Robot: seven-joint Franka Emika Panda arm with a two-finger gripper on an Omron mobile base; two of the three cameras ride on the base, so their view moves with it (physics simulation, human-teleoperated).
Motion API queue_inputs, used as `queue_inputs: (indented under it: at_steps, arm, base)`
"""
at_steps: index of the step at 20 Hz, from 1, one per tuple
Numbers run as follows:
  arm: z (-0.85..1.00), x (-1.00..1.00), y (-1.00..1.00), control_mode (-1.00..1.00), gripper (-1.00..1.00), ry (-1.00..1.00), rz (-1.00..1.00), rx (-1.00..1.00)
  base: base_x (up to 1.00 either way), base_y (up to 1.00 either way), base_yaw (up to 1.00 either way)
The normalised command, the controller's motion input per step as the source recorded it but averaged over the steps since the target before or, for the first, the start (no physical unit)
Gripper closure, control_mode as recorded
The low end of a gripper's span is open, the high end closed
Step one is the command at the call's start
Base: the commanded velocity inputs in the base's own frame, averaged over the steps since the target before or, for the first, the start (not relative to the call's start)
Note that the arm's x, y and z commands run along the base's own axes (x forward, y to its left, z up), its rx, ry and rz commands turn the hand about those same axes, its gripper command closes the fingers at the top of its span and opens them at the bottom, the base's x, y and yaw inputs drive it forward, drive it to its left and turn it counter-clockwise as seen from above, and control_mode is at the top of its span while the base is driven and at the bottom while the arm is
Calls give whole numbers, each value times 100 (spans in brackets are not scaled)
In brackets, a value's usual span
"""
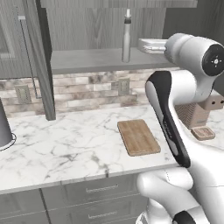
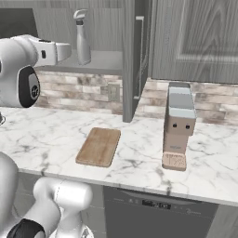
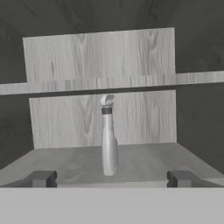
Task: Grab the spray bottle from the cabinet, then place it next to the cutting board for sanitizing. Then grab the dish brush from the countertop next to the sink and place it next to the cutting board.
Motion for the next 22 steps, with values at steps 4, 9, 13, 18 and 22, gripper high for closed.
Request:
queue_inputs:
  at_steps: [4, 9, 13, 18, 22]
  arm:
    - [0, 36, 3, -100, -100, 0, 2, 0]
    - [-1, 40, 0, -100, -100, 0, 4, 0]
    - [-7, 44, 0, -100, -100, 0, 5, 0]
    - [-15, 46, 0, -100, -100, -4, 5, 0]
    - [-11, 43, 0, -100, -100, -6, 3, 0]
  base:
    - [0, 0, 0]
    - [0, 0, 0]
    - [0, 0, 0]
    - [0, 0, 0]
    - [0, 0, 0]
